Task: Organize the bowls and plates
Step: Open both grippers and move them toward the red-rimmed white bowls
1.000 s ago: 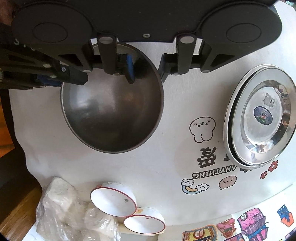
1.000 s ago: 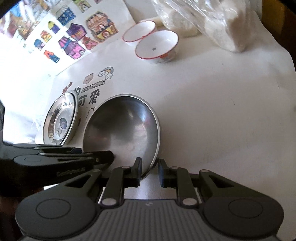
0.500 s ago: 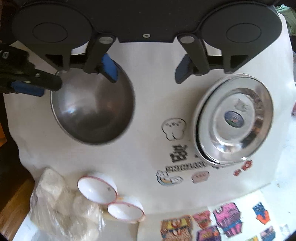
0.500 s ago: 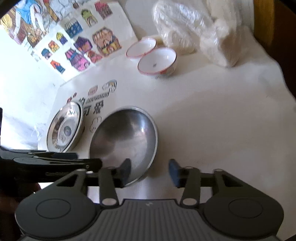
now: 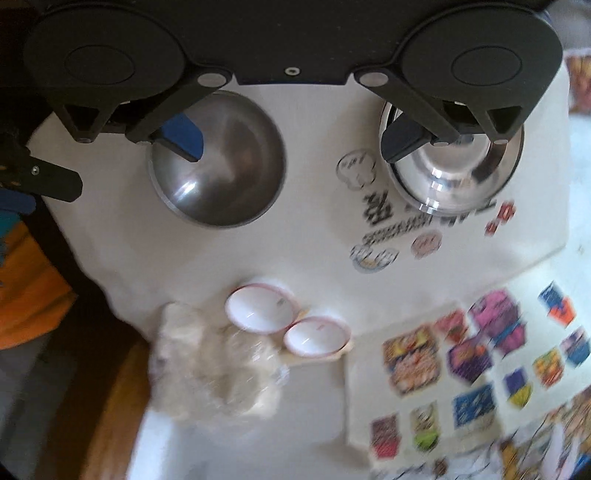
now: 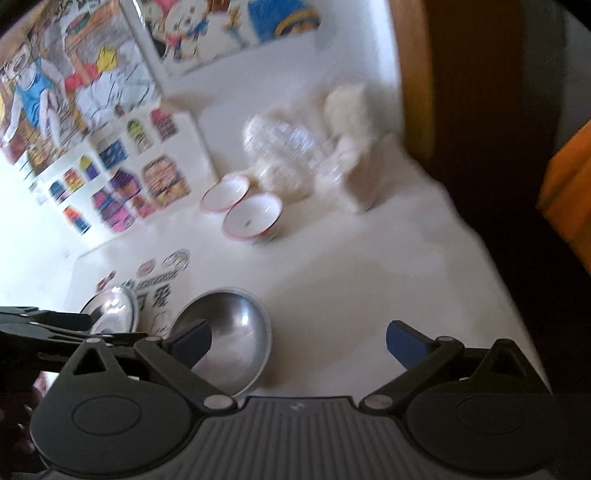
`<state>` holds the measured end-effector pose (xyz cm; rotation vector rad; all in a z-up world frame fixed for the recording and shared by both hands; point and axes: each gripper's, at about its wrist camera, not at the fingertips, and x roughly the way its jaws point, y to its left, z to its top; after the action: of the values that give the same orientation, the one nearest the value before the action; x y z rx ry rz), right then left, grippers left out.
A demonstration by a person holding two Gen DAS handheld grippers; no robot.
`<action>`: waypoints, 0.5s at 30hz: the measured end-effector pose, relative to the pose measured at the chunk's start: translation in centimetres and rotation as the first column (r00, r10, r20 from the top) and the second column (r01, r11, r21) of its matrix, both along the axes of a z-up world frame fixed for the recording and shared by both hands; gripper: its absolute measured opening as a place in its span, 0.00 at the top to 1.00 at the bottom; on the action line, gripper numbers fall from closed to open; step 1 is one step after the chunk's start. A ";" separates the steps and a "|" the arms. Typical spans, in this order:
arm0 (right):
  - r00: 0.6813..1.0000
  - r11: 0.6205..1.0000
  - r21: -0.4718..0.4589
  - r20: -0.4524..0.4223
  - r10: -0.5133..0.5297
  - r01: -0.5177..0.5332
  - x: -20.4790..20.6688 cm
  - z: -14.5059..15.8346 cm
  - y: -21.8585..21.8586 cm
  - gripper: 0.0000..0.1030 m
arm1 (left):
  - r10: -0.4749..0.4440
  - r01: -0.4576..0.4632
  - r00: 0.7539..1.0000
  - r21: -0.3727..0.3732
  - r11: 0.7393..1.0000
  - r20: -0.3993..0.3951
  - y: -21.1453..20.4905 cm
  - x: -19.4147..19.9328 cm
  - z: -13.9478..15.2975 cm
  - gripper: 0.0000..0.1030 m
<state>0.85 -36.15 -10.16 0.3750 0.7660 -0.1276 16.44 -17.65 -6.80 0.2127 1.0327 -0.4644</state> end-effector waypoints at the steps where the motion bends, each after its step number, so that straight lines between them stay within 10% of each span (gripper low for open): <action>1: 1.000 1.000 -0.022 0.009 -0.022 0.022 -0.6 0.3 0.4 0.00 | -0.016 0.016 1.000 -0.015 1.000 0.007 0.2 -0.1 0.3 0.01; 8: 0.989 0.983 -0.102 0.011 -0.150 0.150 -3.5 1.6 2.7 0.00 | -0.100 0.100 0.995 -0.139 0.985 0.011 1.2 -0.4 1.2 0.01; 15: 0.981 0.968 -0.167 -0.025 -0.194 0.187 -4.3 2.8 2.9 0.00 | 0.000 -0.003 1.000 -0.179 0.984 -0.018 2.8 -0.3 1.3 0.01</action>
<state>-3.46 -33.22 -7.38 0.2892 0.7534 -0.3785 16.14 -14.82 -5.47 0.0479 1.0026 -0.5556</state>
